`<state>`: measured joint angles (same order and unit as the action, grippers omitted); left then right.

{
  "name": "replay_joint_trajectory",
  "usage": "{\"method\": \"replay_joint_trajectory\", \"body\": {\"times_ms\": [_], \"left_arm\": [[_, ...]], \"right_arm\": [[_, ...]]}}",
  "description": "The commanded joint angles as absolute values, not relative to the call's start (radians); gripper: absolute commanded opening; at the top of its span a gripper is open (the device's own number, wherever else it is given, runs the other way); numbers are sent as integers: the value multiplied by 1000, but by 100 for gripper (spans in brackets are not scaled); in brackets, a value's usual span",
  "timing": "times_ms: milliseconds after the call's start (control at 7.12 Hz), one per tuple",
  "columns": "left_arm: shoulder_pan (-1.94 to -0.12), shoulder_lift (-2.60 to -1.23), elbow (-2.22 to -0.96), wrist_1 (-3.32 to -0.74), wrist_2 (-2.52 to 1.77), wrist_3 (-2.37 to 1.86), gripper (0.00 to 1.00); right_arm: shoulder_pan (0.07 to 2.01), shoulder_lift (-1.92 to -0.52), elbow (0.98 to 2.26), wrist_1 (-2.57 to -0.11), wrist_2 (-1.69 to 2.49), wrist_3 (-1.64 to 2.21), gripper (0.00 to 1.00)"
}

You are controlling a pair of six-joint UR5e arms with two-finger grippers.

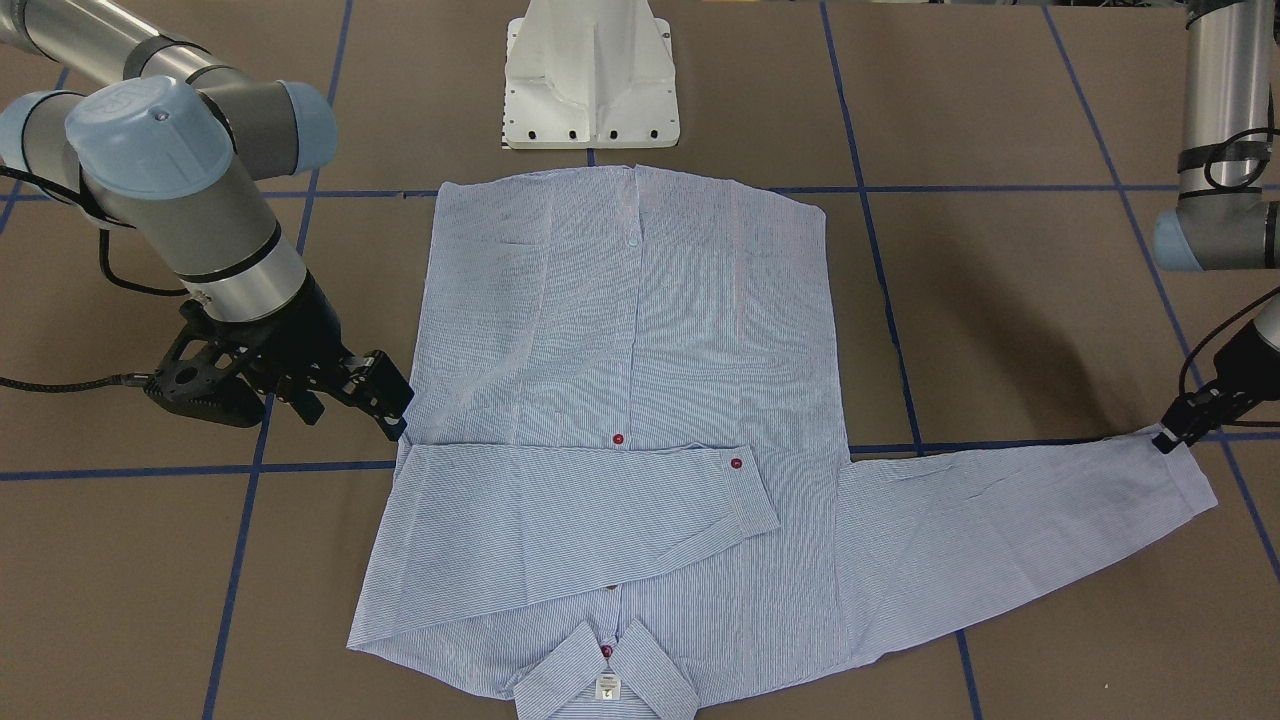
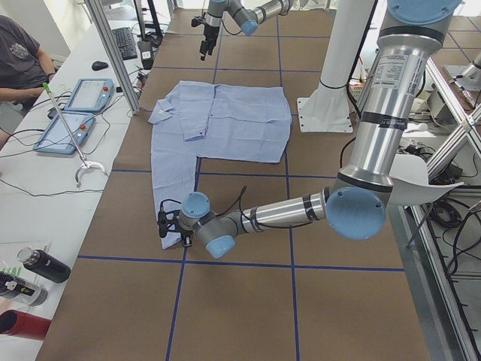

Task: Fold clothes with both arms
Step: 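Release the sleeve and lift the right gripper while the left grasps the other cuff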

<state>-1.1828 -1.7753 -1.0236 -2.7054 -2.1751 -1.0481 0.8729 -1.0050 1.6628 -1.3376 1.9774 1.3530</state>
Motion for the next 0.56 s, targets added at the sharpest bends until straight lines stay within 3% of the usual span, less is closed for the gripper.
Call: {"method": "replay_joint_trajectory", "body": {"times_ms": [0, 422], "left_arm": [[-1183, -1781, -1081, -2691, -2189, -1046, 0], [-1203, -1920, -1314, -2550, -2263, -1049, 0]], "right_arm": [[882, -1034, 1690, -1345, 1980, 1353, 99], [928, -1167, 1721, -1344, 1977, 1243, 99]]}}
